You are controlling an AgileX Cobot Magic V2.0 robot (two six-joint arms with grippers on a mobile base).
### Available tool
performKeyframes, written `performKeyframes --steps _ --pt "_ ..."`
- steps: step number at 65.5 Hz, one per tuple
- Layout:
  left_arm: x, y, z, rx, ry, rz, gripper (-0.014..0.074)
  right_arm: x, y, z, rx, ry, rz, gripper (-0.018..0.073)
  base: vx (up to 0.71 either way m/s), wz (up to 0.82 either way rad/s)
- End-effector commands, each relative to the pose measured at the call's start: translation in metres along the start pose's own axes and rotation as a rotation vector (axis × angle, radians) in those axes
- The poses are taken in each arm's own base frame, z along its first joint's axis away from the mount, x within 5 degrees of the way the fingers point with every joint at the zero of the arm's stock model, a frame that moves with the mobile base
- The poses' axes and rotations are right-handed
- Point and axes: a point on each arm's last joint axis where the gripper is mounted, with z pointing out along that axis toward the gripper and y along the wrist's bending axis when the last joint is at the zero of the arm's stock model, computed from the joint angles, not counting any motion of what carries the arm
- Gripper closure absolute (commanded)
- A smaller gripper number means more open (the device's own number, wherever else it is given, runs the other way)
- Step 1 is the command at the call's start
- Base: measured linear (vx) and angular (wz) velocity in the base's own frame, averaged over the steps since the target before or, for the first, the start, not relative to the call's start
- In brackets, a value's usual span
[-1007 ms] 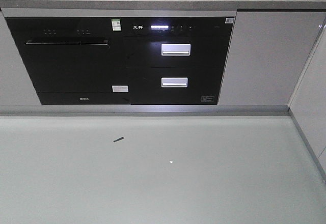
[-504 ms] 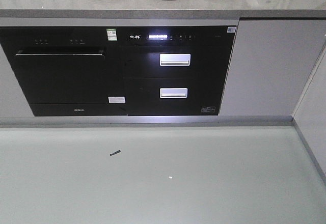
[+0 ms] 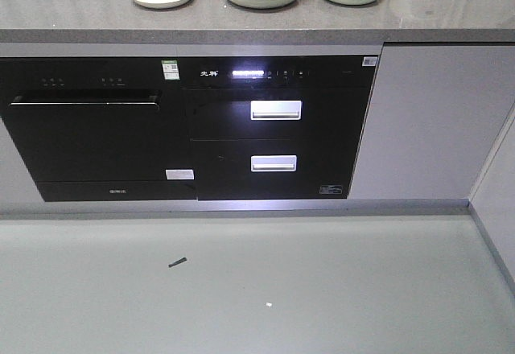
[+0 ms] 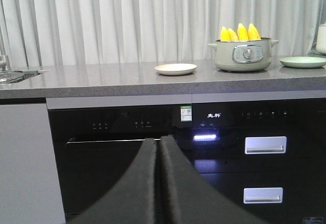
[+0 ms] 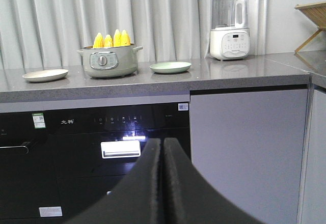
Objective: Distribute corn equally
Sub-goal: 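Drive the base toward the counter with the corn pot and plates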
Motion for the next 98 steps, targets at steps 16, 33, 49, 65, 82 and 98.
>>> performKeyframes --steps 16,33,49,65,82,98 --pt "-0.0030 -0.0003 -0.0012 0.005 -0.073 -0.018 0.0603 -0.0045 0.0004 -0.0003 -0.005 -0.070 -0.016 0.0566 0.14 -0.01" --pt "-0.0030 -0.0003 -0.0012 0.005 -0.073 -0.018 0.0603 -0.0045 0.0004 -0.0003 -0.005 -0.070 -0.016 0.0566 0.13 -0.01" --pt "-0.0030 -0.0003 -0.0012 0.005 -0.073 -0.018 0.0603 -0.0045 0.0004 -0.0003 -0.005 -0.070 -0.016 0.0566 0.14 -0.01" --pt "-0.0030 -0.0003 -0.0012 0.005 -0.073 -0.018 0.0603 -0.0045 0.0004 -0.0003 -0.005 -0.070 -0.016 0.0566 0.17 -0.01" --pt "-0.0030 -0.0003 -0.0012 0.005 -0.073 -0.018 0.0603 -0.0045 0.0004 -0.0003 -0.005 -0.070 -0.016 0.0566 0.19 -0.01" --pt "-0.0030 -0.0003 -0.0012 0.005 -0.073 -0.018 0.0603 -0.0045 0.0004 -0.0003 -0.005 -0.070 -0.016 0.0566 0.20 -0.01"
